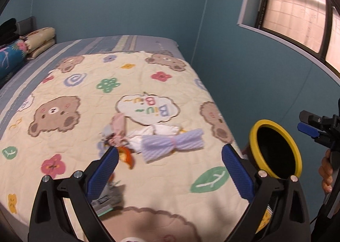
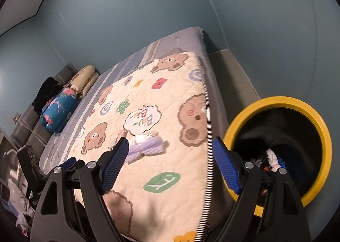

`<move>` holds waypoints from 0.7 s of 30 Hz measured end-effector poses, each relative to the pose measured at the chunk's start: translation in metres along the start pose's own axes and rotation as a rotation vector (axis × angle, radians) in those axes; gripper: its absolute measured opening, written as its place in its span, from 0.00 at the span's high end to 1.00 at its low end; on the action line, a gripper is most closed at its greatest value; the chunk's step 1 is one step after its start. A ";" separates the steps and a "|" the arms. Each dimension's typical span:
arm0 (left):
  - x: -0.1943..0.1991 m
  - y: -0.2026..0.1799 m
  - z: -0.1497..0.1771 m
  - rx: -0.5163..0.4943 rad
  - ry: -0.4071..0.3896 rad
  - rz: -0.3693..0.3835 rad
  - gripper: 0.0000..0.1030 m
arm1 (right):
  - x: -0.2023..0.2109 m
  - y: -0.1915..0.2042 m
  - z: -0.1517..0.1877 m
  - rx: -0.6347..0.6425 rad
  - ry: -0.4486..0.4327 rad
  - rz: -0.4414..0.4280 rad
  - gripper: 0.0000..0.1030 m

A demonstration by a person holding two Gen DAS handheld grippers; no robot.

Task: Collect trash
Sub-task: 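Move both open tools back over the remaining trash on the bed, then grasp the grey-green snack bag with the left tool while the right tool grasps another foam sleeve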

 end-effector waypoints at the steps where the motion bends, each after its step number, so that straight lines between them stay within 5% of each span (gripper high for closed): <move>1: 0.001 0.003 0.001 0.004 0.001 -0.004 0.09 | -0.003 0.004 0.000 0.009 0.003 -0.002 0.25; 21: 0.002 0.087 0.055 0.111 0.072 -0.094 0.09 | -0.104 0.077 0.022 0.196 0.130 0.012 0.25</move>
Point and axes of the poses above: each gripper's, at about its wrist camera, not at the fingertips, and x roughly against the way its jaws point, y to its left, z to its underside, the point moved 9 cm from there along -x, roughly the way its jaws point, and after that the axes turned 10 degrees about z, right-handed, at the moved point
